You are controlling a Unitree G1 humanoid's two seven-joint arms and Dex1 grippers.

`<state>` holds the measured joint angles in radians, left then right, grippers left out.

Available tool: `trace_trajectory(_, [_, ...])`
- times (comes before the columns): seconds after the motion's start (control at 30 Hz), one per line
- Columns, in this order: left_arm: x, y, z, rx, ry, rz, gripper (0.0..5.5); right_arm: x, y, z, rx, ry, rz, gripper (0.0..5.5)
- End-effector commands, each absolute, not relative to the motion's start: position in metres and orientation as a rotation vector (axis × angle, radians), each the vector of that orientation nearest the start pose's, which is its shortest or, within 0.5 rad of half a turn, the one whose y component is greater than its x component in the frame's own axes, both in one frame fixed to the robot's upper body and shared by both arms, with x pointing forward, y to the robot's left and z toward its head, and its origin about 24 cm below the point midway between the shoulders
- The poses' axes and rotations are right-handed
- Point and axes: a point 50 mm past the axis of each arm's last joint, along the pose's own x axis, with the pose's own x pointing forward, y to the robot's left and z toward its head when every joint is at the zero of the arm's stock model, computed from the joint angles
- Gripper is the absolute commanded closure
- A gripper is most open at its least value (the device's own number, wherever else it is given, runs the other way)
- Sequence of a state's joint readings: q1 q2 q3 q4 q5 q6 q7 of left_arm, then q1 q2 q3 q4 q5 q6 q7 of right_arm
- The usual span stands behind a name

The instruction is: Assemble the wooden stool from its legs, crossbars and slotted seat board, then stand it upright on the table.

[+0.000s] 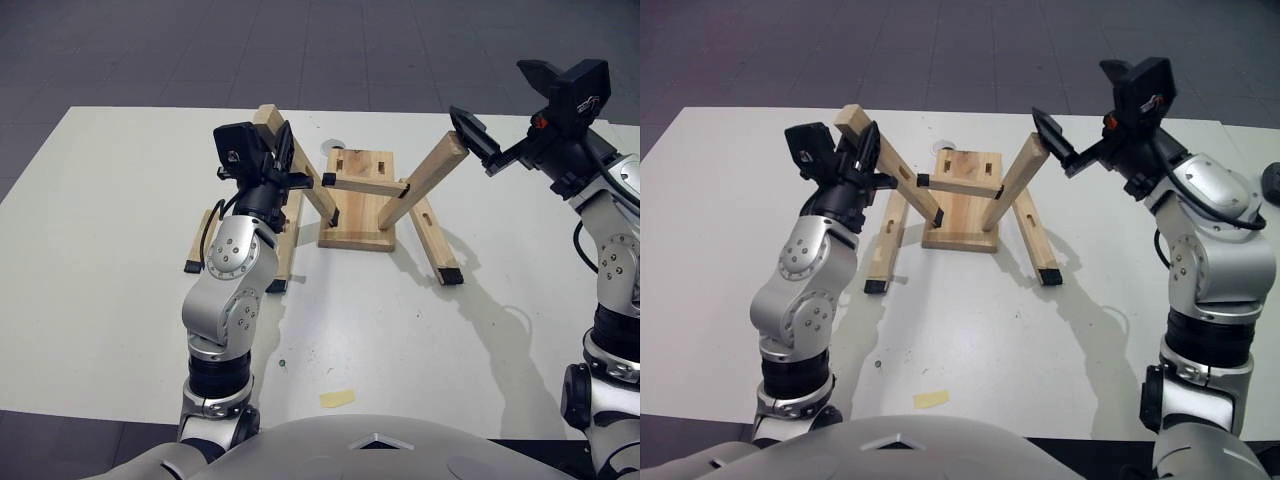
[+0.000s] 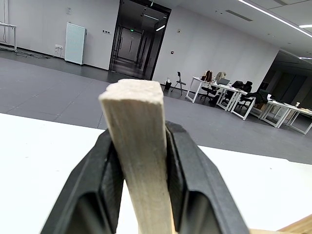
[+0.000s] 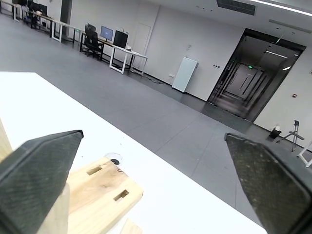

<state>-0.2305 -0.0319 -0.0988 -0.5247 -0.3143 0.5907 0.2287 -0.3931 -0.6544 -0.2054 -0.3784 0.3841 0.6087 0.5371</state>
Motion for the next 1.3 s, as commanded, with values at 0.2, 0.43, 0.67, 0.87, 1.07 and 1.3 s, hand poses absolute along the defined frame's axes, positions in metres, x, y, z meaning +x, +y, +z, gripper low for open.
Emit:
trace_trajectory(0.2, [0.264, 0.104, 0.129, -0.133, 0.037, -0.084, 4.45, 0.286, -0.207, 0.195, -0.408, -0.012, 0.527, 0.10])
trace_trajectory(0.43, [0.261, 0.095, 0.125, -0.095, 0.037, -0.139, 4.45, 0.288, -0.201, 0.192, -0.421, -0.019, 0.542, 0.10])
trace_trajectory(0.67, [0.259, 0.098, 0.106, -0.040, 0.086, -0.140, 4.45, 0.293, -0.200, 0.187, -0.436, -0.003, 0.527, 0.10])
trace_trajectory(0.87, [0.259, 0.093, 0.100, 0.003, 0.093, -0.165, 4.45, 0.296, -0.195, 0.183, -0.443, 0.002, 0.537, 0.10])
trace_trajectory(1.07, [0.266, 0.090, 0.104, 0.006, 0.083, -0.159, 4.45, 0.293, -0.186, 0.185, -0.429, -0.020, 0.593, 0.10])
trace_trajectory(1.3, [0.266, 0.078, 0.108, 0.020, 0.082, -0.217, 4.45, 0.287, -0.177, 0.188, -0.412, -0.045, 0.663, 0.10])
